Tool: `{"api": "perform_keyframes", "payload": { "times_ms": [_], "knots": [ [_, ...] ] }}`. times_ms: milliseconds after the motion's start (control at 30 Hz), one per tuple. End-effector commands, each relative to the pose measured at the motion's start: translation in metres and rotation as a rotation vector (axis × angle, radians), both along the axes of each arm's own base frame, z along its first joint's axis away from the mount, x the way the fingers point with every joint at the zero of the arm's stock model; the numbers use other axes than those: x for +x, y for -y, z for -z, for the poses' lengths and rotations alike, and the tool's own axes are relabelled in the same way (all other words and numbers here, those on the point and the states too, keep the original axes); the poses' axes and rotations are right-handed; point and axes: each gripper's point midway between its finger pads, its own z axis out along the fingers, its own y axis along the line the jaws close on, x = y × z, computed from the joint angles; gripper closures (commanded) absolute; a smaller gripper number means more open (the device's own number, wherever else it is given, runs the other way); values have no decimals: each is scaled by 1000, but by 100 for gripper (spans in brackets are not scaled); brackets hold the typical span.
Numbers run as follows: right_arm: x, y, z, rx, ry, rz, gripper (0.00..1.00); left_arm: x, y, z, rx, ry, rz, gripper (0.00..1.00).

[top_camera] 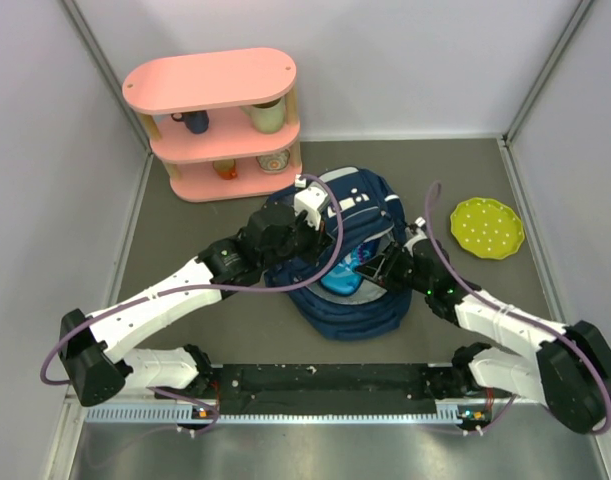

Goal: Pack the student bag
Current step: Place the stationery in the student bag.

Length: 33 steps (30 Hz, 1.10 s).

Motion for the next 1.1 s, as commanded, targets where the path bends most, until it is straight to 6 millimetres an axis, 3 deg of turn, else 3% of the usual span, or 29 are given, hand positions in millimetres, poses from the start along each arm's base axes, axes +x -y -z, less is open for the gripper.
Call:
{"api": "perform_keyframes", "payload": {
  "times_ms": [0,100,267,300,400,533,567,600,767,800,833,1000,1033,1067],
  "knots": [
    [36,-15,-42,78,151,16,74,7,9,-59,-189,113,-15,100],
    [43,-25,-59,132,211,-14,83,7,10,-55,-191,109,-13,100],
    [53,-42,-79,207,263,-63,82,7,15,-51,-189,98,-1,100],
    [57,-46,-71,207,240,-64,81,7,16,-50,-188,95,0,100],
    [61,-55,-74,261,264,-94,77,10,17,-47,-181,91,-3,100],
    [50,-56,-73,285,258,-129,65,11,15,-39,-156,84,-15,100],
    [44,-50,-60,262,233,-113,59,12,13,-38,-148,82,-22,100],
    [38,-45,-68,258,269,-111,55,12,12,-34,-135,75,-25,100],
    [13,-13,-57,110,273,-69,39,12,7,-22,-130,61,-47,100],
    [5,-3,-39,36,221,-61,38,13,8,-21,-133,58,-50,100],
    [4,7,-51,26,260,-24,34,13,9,-21,-137,55,-49,100],
    [-16,43,-48,-92,246,64,33,14,11,-18,-138,45,-49,100],
    [-21,55,-36,-135,193,104,33,14,11,-18,-141,41,-47,100],
    [-25,61,-44,-118,211,133,33,13,11,-14,-136,32,-44,100]
  ]
}}
